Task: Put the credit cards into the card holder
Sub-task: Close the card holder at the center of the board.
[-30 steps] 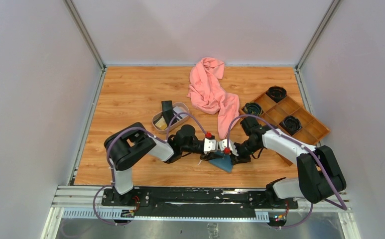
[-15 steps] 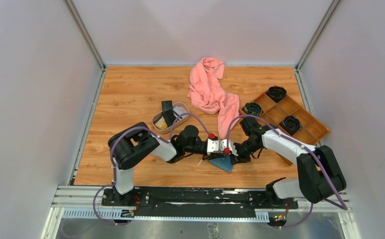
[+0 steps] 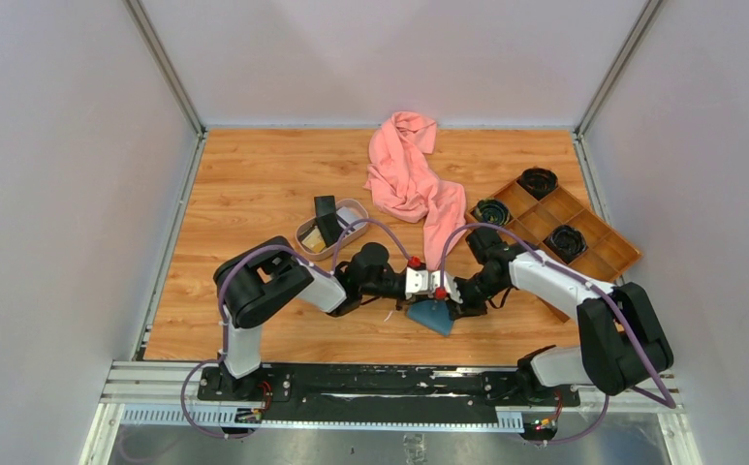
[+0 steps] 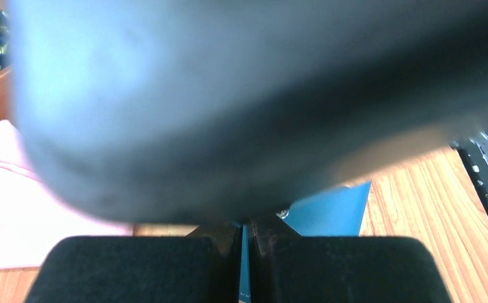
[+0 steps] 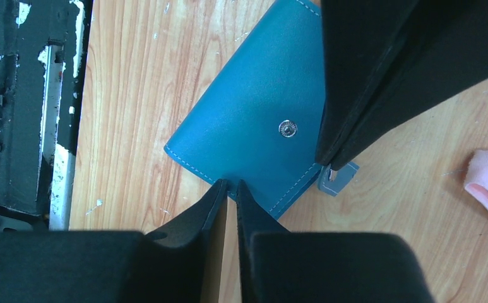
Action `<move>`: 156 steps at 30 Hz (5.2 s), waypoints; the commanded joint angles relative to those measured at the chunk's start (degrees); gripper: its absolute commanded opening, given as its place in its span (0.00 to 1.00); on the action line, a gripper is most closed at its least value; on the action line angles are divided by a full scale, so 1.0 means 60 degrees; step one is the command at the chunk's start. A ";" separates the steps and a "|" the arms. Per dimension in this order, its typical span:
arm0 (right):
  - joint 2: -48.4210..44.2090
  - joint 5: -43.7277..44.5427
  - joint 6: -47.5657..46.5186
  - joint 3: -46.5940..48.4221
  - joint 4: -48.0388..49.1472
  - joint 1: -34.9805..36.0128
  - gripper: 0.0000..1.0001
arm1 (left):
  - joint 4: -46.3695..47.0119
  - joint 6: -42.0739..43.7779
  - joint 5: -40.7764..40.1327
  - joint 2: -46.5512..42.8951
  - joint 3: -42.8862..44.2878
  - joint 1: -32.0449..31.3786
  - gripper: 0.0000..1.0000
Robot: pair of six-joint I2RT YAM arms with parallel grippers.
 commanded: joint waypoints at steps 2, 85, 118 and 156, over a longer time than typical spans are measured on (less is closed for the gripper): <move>0.0201 0.0331 0.0471 0.0144 0.0071 0.0188 0.17 | 0.0083 -0.0521 -0.0334 -0.0026 -0.0037 -0.0049 0.00; 0.2914 -0.1013 0.2844 0.2727 -0.1230 0.0014 0.04 | -0.2836 -0.7201 -0.3206 -0.1652 -0.0448 0.0273 0.28; 0.2926 -0.0998 0.2859 0.2708 -0.1255 0.0009 0.03 | -0.2822 -0.8332 -0.2796 -0.1689 -0.0375 0.0579 0.28; 0.2953 -0.1101 0.2903 0.2720 -0.1260 0.0035 0.03 | -0.2807 -0.8544 -0.1898 -0.1682 -0.0356 0.0772 0.09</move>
